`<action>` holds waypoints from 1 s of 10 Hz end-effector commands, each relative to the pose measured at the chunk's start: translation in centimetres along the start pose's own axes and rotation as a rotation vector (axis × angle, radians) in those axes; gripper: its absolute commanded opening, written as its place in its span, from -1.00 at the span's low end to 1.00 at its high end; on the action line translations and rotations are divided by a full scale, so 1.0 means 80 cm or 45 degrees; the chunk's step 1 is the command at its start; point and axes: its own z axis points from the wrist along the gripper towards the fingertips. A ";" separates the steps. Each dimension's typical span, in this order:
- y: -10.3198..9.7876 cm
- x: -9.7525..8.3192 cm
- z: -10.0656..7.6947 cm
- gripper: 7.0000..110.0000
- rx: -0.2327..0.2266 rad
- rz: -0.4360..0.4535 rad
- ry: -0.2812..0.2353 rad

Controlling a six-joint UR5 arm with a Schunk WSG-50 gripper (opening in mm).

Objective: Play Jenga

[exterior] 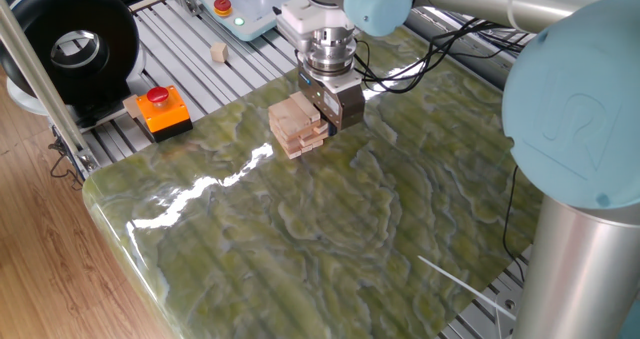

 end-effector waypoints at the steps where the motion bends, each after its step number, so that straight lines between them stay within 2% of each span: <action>1: -0.001 0.002 -0.001 -1.00 0.000 0.010 0.003; 10: -0.002 0.005 -0.001 -1.00 0.002 0.011 0.015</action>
